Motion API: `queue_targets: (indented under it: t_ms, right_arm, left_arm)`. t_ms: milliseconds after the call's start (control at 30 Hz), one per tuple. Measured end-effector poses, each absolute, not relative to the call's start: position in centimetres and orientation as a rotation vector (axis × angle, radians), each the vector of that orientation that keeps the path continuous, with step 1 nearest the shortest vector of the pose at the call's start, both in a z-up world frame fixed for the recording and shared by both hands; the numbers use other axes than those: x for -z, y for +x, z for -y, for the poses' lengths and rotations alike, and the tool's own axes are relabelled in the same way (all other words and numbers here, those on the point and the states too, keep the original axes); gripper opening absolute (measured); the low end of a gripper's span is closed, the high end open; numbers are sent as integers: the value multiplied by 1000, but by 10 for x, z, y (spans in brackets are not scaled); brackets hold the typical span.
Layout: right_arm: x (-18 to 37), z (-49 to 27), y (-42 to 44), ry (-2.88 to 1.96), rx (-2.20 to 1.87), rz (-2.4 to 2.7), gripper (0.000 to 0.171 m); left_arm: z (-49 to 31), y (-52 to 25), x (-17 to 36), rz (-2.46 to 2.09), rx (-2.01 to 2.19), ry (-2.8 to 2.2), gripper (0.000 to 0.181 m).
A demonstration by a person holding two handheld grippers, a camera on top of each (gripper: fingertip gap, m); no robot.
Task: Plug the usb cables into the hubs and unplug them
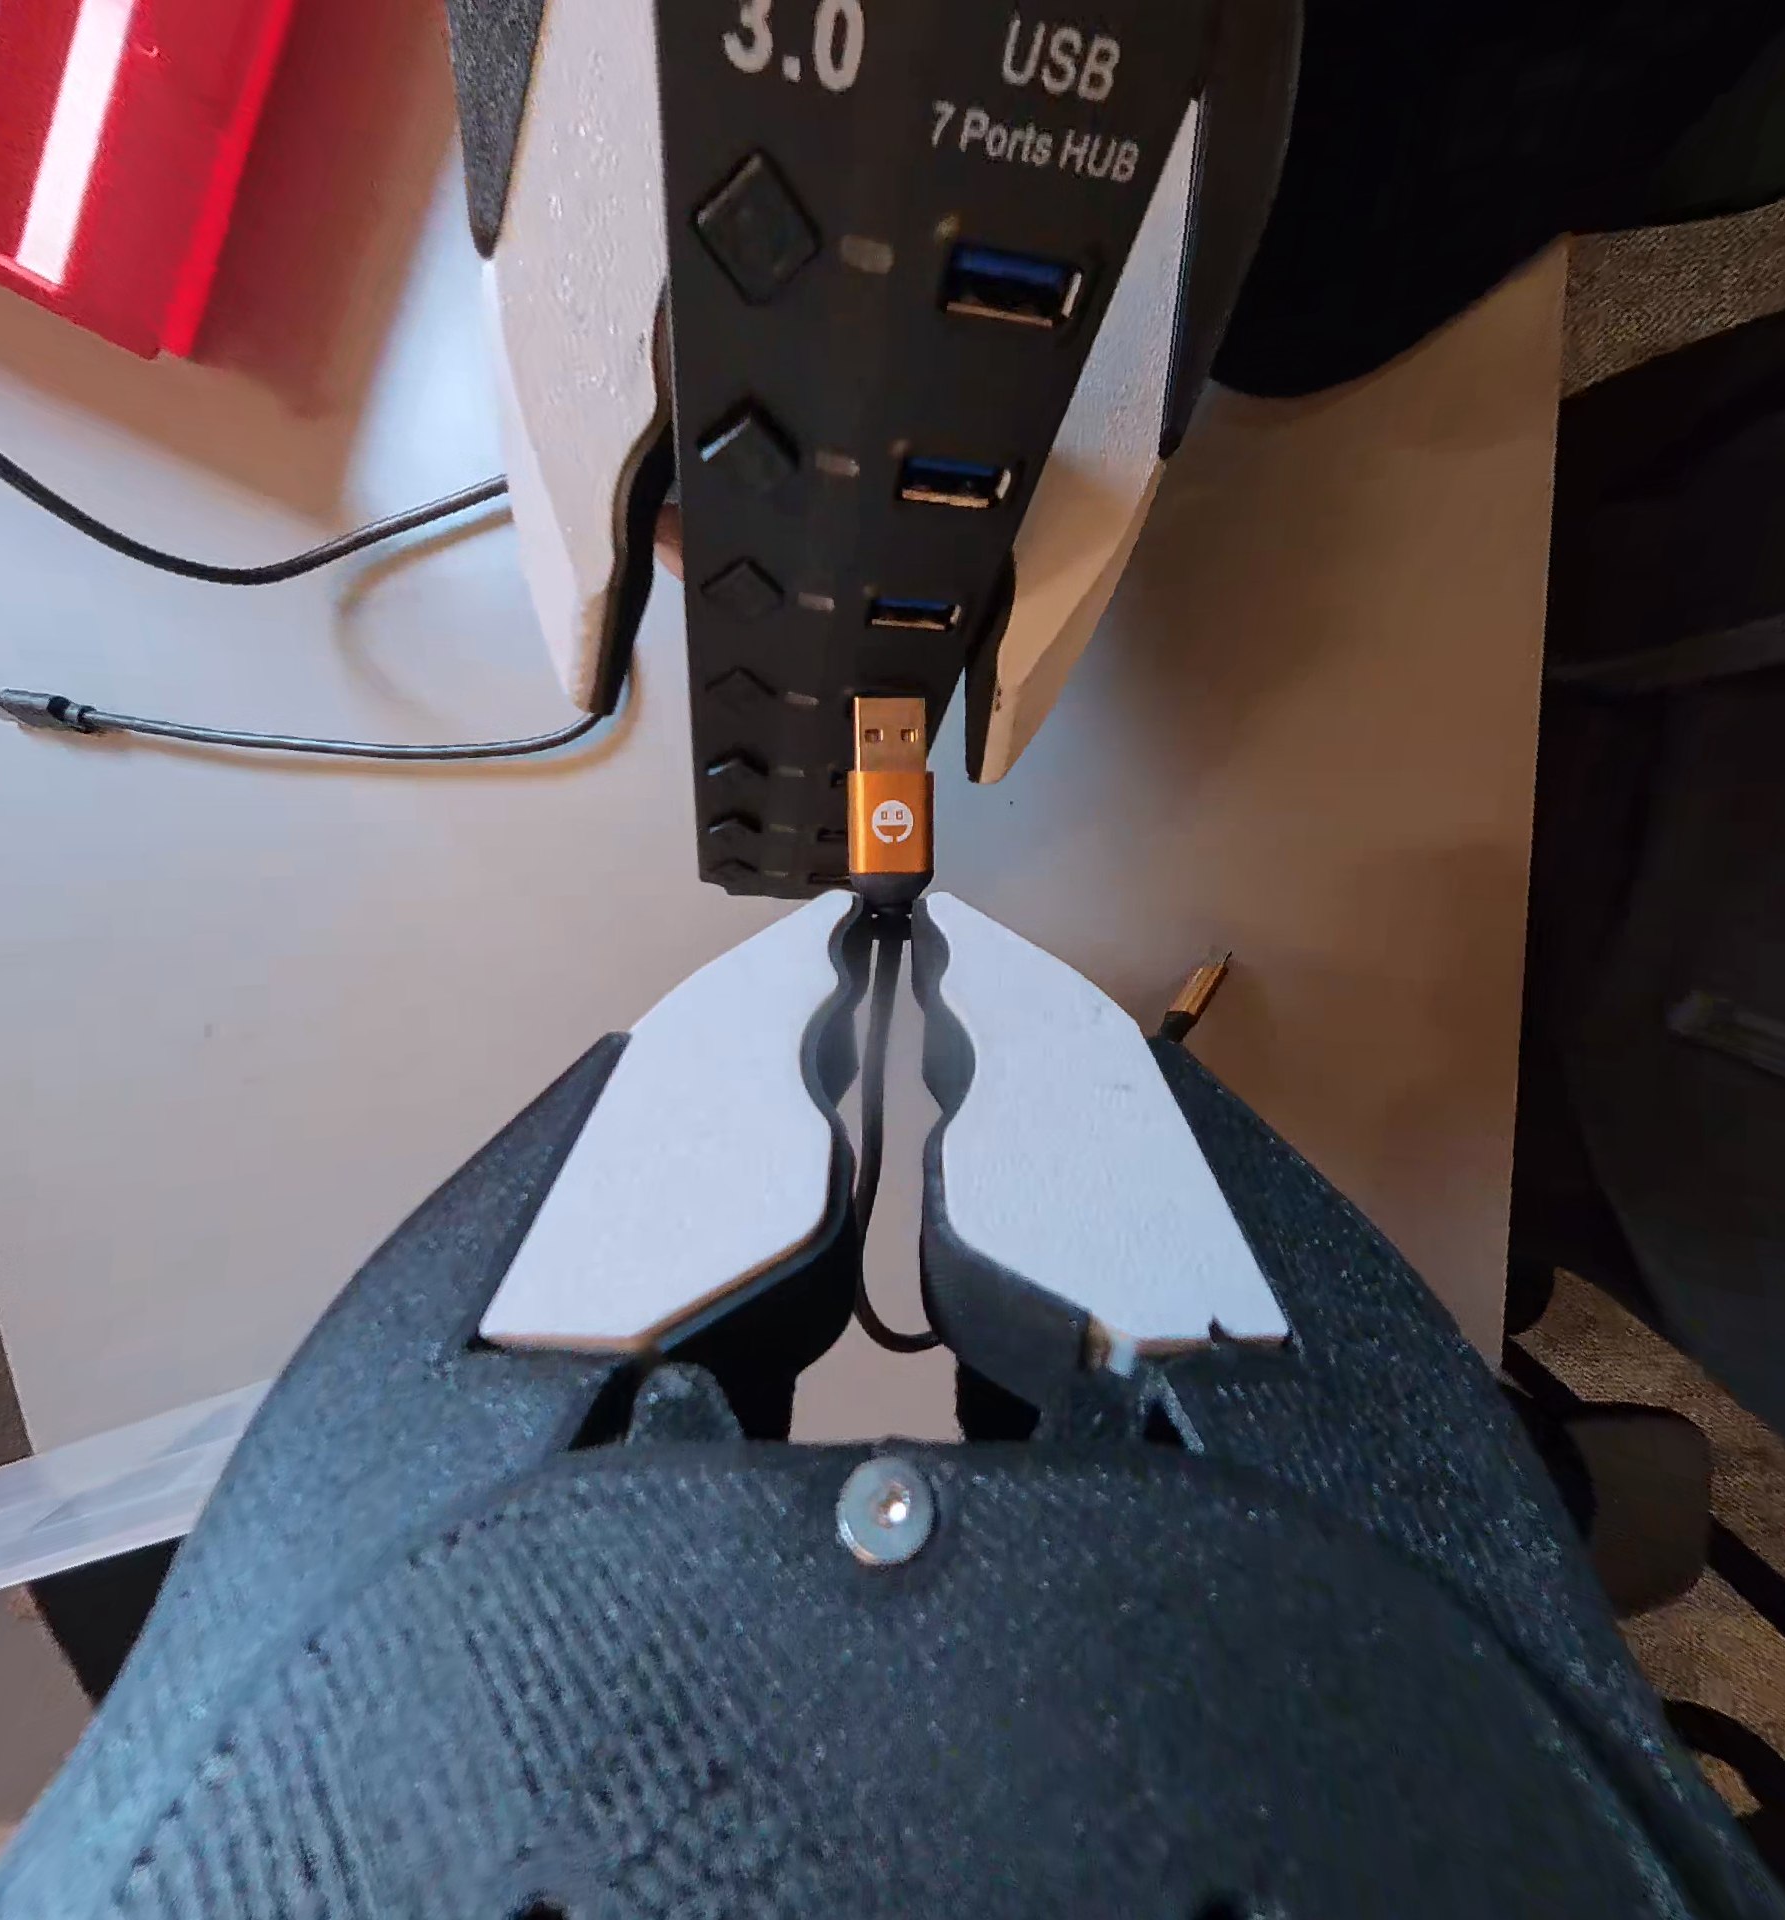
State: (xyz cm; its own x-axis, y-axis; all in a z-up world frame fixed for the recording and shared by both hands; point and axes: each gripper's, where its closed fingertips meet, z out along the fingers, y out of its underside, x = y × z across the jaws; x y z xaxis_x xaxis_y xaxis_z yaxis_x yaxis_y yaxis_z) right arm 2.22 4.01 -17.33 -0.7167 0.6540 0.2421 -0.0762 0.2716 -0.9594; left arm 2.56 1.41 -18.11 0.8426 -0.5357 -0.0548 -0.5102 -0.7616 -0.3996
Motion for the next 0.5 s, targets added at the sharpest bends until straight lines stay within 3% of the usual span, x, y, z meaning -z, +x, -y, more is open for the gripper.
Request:
queue_targets:
  t_ms: [500]
  right_arm:
    - [179,-31,24,-523,-1468,1966,63]
  left_arm:
    - [-7,25,188,-951,-70,-2701,7]
